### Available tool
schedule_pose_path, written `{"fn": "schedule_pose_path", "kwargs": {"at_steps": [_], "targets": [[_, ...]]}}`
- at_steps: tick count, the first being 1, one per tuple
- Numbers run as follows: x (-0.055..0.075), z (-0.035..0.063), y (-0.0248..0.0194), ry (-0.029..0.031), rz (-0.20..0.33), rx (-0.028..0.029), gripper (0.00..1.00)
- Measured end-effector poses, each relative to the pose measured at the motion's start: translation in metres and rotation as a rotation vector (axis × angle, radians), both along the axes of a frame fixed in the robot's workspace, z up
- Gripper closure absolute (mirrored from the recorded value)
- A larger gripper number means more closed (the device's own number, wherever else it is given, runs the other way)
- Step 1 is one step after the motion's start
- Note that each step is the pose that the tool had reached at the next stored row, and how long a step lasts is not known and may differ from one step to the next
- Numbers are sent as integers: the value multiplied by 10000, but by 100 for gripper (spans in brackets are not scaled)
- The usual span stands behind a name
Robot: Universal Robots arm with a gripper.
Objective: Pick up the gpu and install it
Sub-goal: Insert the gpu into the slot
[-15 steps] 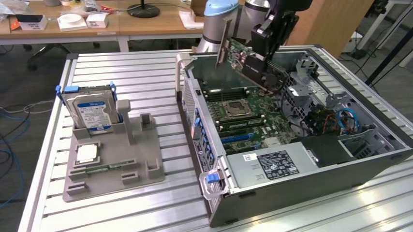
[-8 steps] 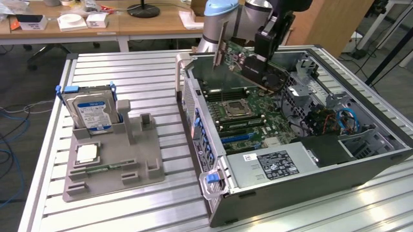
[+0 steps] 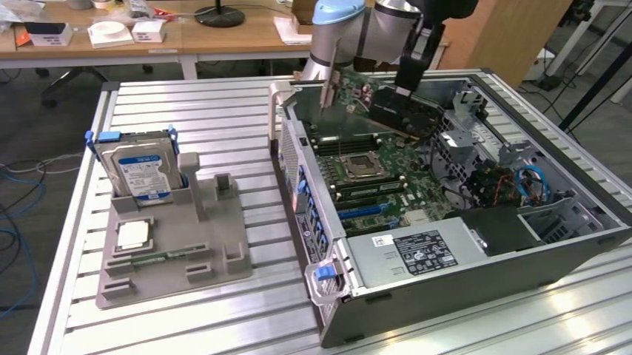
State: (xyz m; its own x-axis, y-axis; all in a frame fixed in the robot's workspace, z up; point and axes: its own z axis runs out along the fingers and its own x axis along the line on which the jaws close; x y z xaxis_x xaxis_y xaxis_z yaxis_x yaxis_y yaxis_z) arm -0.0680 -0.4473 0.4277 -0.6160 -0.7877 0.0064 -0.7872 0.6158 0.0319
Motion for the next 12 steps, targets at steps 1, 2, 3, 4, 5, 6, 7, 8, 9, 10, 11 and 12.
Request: {"fn": "schedule_pose_path", "kwargs": {"at_steps": [1, 2, 3, 4, 5, 6, 7, 8, 9, 10, 11, 12], "targets": [[0, -1, 0, 0, 180, 0, 74], [0, -2, 0, 0, 371, 0, 74], [0, -3, 0, 1, 551, 0, 74], [0, -4, 0, 1, 731, 0, 74], [0, -5, 0, 1, 910, 0, 74], [0, -6, 0, 1, 1091, -1, 74], [0, -7, 0, 1, 1270, -1, 74], [0, -8, 0, 0, 1467, 0, 74], [0, -9, 0, 0, 1647, 0, 74], [0, -10, 0, 0, 1821, 0, 74], [1, -11, 0, 0, 2002, 0, 74], [1, -13, 0, 0, 2181, 0, 74]]}}
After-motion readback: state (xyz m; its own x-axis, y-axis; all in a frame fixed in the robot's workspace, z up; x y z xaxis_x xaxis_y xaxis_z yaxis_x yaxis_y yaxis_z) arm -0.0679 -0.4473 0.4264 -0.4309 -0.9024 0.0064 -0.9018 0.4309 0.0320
